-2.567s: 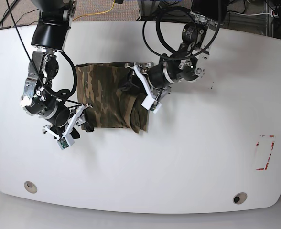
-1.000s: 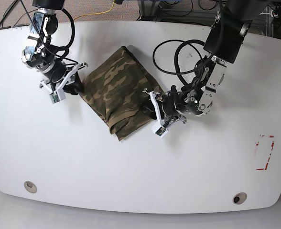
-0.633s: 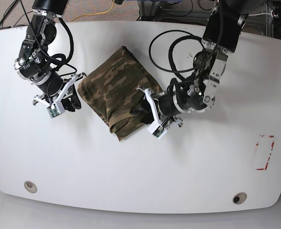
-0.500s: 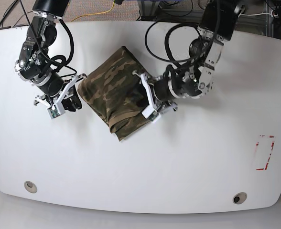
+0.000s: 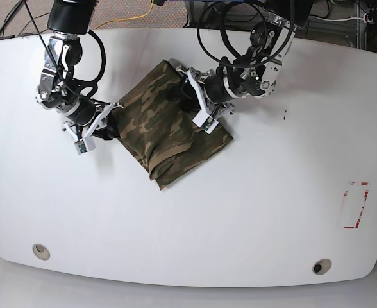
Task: Layout the t-shirt on the table in an organized manner, then fold the t-shirt properly
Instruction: 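Grasp the bundle's sides with both grippers and rotate it, then pinch the bundle's sides with both grippers and straighten it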
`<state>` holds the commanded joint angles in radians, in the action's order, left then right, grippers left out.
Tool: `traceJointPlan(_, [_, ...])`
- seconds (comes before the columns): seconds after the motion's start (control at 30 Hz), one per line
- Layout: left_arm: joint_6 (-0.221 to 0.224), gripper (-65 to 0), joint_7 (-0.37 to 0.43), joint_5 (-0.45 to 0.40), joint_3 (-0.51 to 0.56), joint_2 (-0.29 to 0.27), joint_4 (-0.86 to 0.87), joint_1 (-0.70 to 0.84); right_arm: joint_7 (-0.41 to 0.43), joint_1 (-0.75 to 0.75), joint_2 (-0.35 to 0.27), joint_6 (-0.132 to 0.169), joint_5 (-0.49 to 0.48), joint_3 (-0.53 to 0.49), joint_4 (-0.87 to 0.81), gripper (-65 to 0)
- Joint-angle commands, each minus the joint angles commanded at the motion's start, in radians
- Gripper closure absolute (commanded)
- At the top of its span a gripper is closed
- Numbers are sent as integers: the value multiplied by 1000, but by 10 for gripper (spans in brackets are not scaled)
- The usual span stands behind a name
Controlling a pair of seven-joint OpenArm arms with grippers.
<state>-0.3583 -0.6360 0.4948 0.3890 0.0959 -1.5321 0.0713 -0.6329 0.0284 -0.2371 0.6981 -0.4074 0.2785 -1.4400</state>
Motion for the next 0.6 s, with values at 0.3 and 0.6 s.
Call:
traceJointPlan(0.3, [-3,-253,0,0,-72,51,91,-77,63,69,-5,0,-3,-6,35,-111])
traceJointPlan(0.6, [-5,-253,-6,3,-78,55,94,-124,60,155,2,0,-2,-6,-80,-111])
